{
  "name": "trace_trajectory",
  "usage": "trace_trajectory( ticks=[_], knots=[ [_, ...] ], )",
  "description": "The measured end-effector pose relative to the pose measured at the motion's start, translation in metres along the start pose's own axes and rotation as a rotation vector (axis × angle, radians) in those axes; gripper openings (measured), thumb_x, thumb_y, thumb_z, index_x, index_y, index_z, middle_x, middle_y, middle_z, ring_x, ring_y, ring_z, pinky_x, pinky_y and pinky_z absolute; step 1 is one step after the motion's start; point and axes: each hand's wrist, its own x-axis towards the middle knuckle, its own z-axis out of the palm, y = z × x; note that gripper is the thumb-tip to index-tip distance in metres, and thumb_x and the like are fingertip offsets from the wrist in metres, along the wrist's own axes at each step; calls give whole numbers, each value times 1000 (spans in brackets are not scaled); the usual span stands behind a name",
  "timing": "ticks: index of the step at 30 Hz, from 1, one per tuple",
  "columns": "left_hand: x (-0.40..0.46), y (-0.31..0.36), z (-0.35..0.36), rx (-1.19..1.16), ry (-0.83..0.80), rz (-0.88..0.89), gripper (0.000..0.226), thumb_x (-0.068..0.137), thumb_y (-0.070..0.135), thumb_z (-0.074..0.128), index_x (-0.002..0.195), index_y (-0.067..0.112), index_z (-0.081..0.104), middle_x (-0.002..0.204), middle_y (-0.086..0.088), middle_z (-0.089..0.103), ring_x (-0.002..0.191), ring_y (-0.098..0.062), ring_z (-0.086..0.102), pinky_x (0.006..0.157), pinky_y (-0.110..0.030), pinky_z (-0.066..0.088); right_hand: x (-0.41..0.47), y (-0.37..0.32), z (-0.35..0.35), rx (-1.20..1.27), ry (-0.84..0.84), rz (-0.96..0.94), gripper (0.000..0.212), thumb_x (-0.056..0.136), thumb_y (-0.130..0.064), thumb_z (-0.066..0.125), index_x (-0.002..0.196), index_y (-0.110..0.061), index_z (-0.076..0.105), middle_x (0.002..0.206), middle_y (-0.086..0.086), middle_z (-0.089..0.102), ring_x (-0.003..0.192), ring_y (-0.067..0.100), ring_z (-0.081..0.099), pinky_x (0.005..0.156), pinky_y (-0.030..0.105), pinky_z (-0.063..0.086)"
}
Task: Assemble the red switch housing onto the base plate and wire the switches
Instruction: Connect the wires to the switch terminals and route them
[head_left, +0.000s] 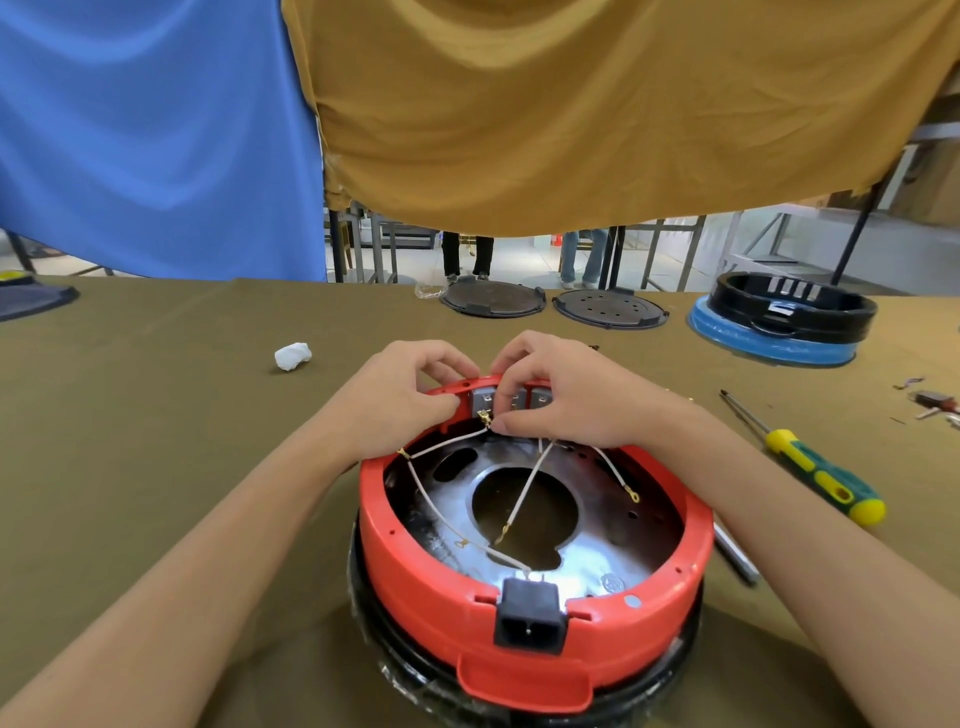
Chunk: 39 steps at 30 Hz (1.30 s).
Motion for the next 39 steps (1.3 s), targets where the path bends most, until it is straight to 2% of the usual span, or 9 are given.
trace_trajectory(
  ticks=[6, 9, 12, 16, 18, 21, 29, 33, 39],
  knots=[
    [0, 0, 0, 27, -14, -6, 27, 87, 12, 65, 105, 32, 68, 100, 9, 69, 70, -6, 65, 66, -26, 50, 0, 0, 0, 11, -6, 1, 12, 82, -45, 76, 76, -35, 73, 117, -14, 52, 103, -12, 46, 76, 3, 31],
    [0, 2, 0, 65, 4, 29, 24, 86, 17, 68, 103, 34, 65, 103, 10, 66, 82, -7, 66, 72, -24, 51, 1, 0, 1, 12, 1, -3, 13, 82, -45, 76, 74, -35, 71, 117, -12, 53, 102, -10, 47, 75, 2, 31],
    [-1, 5, 0, 142, 62, 131, 22, 81, 21, 75, 89, 36, 61, 104, 10, 56, 94, -1, 61, 73, -14, 46, 1, 1, 1, 5, 7, -17, 13, 83, -42, 76, 76, -32, 72, 115, -11, 53, 102, -12, 45, 74, -1, 30],
    [-1, 8, -1, 307, 29, 158, 11, 76, 34, 82, 74, 33, 71, 101, 11, 51, 91, -2, 56, 77, -18, 43, 1, 2, 2, 17, 12, -26, 13, 83, -40, 77, 77, -28, 74, 113, -10, 54, 100, -10, 47, 74, 0, 31],
    [-1, 9, -1, 355, 25, 158, 10, 77, 35, 81, 71, 33, 73, 101, 13, 51, 93, -3, 53, 78, -20, 41, 1, 2, 2, 27, 15, -23, 12, 82, -39, 77, 78, -29, 74, 114, -11, 55, 100, -9, 49, 75, 1, 31],
    [-1, 12, -1, 383, 19, 156, 13, 78, 33, 81, 69, 35, 72, 102, 15, 49, 93, -2, 51, 74, -18, 37, 2, 3, 2, 49, 12, -20, 10, 81, -39, 79, 76, -31, 74, 113, -14, 54, 101, -11, 47, 75, 0, 31],
    [-1, 14, 0, 409, 4, 185, 10, 80, 28, 80, 72, 32, 76, 102, 12, 52, 92, -6, 53, 81, -28, 43, 2, 5, 3, 69, 11, -9, 9, 79, -39, 80, 74, -36, 73, 116, -16, 53, 101, -11, 48, 77, 6, 32],
    [0, 11, 0, 345, -4, 172, 12, 80, 27, 80, 70, 33, 76, 105, 13, 53, 95, -2, 53, 79, -20, 39, 2, 4, 2, 63, 11, -3, 9, 78, -39, 80, 75, -34, 74, 116, -15, 52, 101, -9, 49, 76, 3, 32],
    [0, 9, -1, 230, -40, 153, 5, 79, 25, 82, 75, 27, 81, 110, 13, 56, 100, 1, 56, 89, -22, 44, 0, 0, 1, 50, 8, 0, 7, 78, -39, 81, 77, -37, 74, 115, -15, 52, 99, -4, 49, 78, 3, 32]
  ],
)
